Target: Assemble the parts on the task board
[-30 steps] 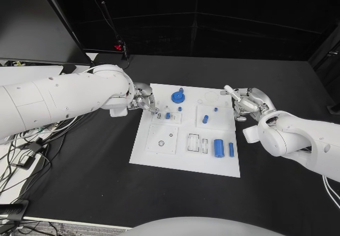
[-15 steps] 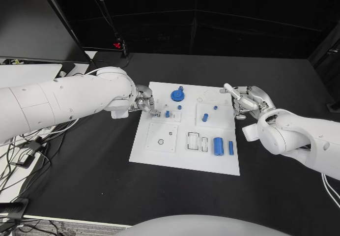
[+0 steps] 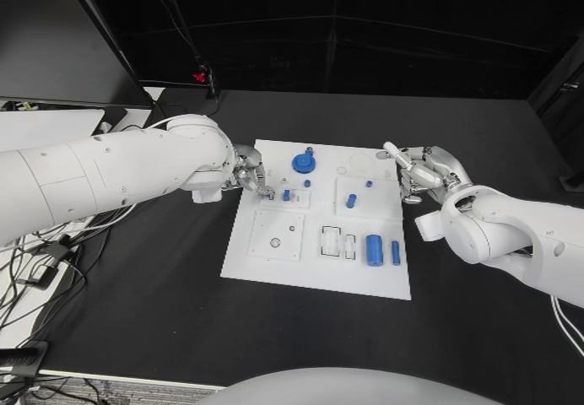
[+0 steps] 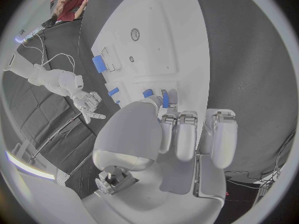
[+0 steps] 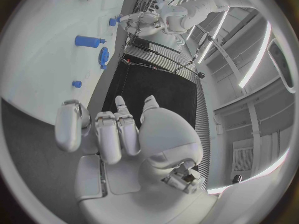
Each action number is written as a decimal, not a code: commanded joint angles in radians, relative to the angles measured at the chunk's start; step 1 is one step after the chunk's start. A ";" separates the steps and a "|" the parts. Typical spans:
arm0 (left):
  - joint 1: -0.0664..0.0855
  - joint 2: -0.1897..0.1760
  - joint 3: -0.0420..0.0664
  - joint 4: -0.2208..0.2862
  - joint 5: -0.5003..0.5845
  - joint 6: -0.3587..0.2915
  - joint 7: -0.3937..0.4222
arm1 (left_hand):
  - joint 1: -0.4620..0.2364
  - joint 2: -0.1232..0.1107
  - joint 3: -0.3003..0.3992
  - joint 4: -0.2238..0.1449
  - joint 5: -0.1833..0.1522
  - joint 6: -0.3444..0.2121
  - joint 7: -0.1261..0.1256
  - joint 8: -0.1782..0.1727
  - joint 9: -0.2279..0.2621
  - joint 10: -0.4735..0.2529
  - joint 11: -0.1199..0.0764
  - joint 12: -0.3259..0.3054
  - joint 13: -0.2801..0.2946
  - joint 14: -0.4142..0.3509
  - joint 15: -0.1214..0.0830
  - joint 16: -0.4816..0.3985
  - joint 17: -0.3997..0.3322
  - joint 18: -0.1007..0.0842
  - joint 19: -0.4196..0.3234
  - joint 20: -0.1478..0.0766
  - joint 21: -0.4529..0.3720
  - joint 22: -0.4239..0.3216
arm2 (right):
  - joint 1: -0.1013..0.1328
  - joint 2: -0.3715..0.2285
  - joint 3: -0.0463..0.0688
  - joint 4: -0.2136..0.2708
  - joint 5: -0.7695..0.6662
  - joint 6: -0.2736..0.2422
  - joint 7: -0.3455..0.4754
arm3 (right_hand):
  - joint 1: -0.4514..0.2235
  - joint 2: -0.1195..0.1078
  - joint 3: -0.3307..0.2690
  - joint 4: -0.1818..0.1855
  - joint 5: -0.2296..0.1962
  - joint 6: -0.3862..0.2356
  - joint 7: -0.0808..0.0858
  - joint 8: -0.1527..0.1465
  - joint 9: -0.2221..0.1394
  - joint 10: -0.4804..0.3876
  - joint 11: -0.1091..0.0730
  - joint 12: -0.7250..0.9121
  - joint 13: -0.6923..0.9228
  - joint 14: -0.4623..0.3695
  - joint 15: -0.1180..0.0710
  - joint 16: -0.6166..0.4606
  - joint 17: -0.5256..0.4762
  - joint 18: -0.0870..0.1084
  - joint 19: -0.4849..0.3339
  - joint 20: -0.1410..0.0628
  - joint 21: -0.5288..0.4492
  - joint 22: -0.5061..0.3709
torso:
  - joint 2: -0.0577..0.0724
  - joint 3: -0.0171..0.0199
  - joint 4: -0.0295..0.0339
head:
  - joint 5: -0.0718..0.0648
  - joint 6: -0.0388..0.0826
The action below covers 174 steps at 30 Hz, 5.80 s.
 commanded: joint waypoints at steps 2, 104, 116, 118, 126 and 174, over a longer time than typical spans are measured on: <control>0.001 0.004 0.001 -0.005 -0.004 0.011 -0.009 | 0.001 0.007 0.053 -0.045 -0.003 0.011 -0.008 0.006 0.002 0.108 -0.003 -0.007 0.261 0.105 -0.004 0.001 0.263 -0.007 0.104 -0.001 0.003 0.263 | 0.001 -0.001 0.001 0.004 0.001 0.003 0.010 | 0.009 0.002 -0.005 -0.001 0.004 -0.009 0.001 0.004 0.000 0.104 0.007 0.000 0.261 0.104 0.004 0.002 0.263 0.017 -0.003 0.004 -0.006 0.162 | 0.000 -0.0002 0.0003 | -0.003 -0.002; -0.013 0.039 0.001 -0.028 -0.004 0.048 -0.032 | -0.008 0.002 0.078 -0.045 -0.018 0.006 -0.005 0.005 0.002 0.108 0.000 -0.007 0.261 0.105 -0.002 0.001 0.263 -0.007 0.104 -0.001 0.003 0.263 | 0.001 -0.002 0.001 0.007 0.001 0.002 0.010 | 0.010 0.003 -0.007 -0.001 0.005 -0.009 0.001 0.006 0.000 0.104 0.007 0.000 0.261 0.104 0.004 0.002 0.263 0.017 -0.004 0.004 -0.007 0.161 | 0.000 -0.0003 0.0006 | -0.014 -0.025; -0.013 0.034 0.001 -0.025 -0.004 0.034 -0.028 | -0.008 0.002 0.078 -0.045 -0.018 0.006 -0.005 0.005 0.002 0.108 0.000 -0.007 0.261 0.105 -0.002 0.001 0.263 -0.007 0.104 -0.001 0.003 0.263 | 0.001 -0.002 0.001 0.006 0.001 0.002 0.010 | 0.010 0.003 -0.007 -0.001 0.005 -0.009 0.001 0.006 0.000 0.104 0.007 0.000 0.261 0.104 0.004 0.002 0.263 0.017 -0.004 0.004 -0.007 0.161 | 0.000 0.0003 0.0009 | -0.013 -0.027; -0.013 0.034 0.001 -0.026 -0.004 0.036 -0.029 | -0.009 0.002 0.082 -0.045 -0.019 0.007 -0.005 0.005 0.002 0.108 0.000 -0.007 0.261 0.105 -0.002 0.001 0.263 -0.007 0.104 -0.001 0.003 0.263 | 0.001 -0.002 0.001 0.006 0.001 0.002 0.010 | 0.010 0.003 -0.007 -0.001 0.005 -0.009 0.001 0.006 0.000 0.104 0.007 0.000 0.261 0.104 0.004 0.002 0.263 0.017 -0.004 0.004 -0.007 0.161 | 0.000 0.0003 0.0007 | -0.013 -0.027; -0.013 0.040 0.001 -0.033 -0.004 0.046 -0.031 | -0.009 0.002 0.082 -0.045 -0.019 0.007 -0.005 0.005 0.002 0.108 0.000 -0.007 0.261 0.105 -0.002 0.001 0.263 -0.007 0.104 -0.001 0.003 0.263 | 0.001 -0.002 0.001 0.006 0.001 0.002 0.009 | 0.010 0.003 -0.007 -0.001 0.005 -0.009 0.001 0.006 0.000 0.104 0.007 0.000 0.261 0.104 0.004 0.002 0.263 0.017 -0.004 0.004 -0.007 0.161 | 0.000 -0.0003 -0.0006 | -0.012 -0.030; -0.020 0.057 0.001 -0.045 -0.004 0.107 -0.069 | -0.112 -0.026 0.064 -0.042 -0.034 -0.010 0.004 0.006 0.005 0.108 0.009 -0.007 0.261 0.105 0.004 0.001 0.263 -0.007 0.104 0.000 0.003 0.263 | 0.001 -0.004 0.001 0.007 0.001 0.002 0.010 | 0.013 0.006 -0.012 -0.001 0.006 -0.008 0.002 0.010 0.000 0.104 0.009 0.000 0.261 0.104 0.006 0.002 0.263 0.018 -0.005 0.005 -0.009 0.161 | 0.000 0.0000 0.0003 | -0.017 -0.034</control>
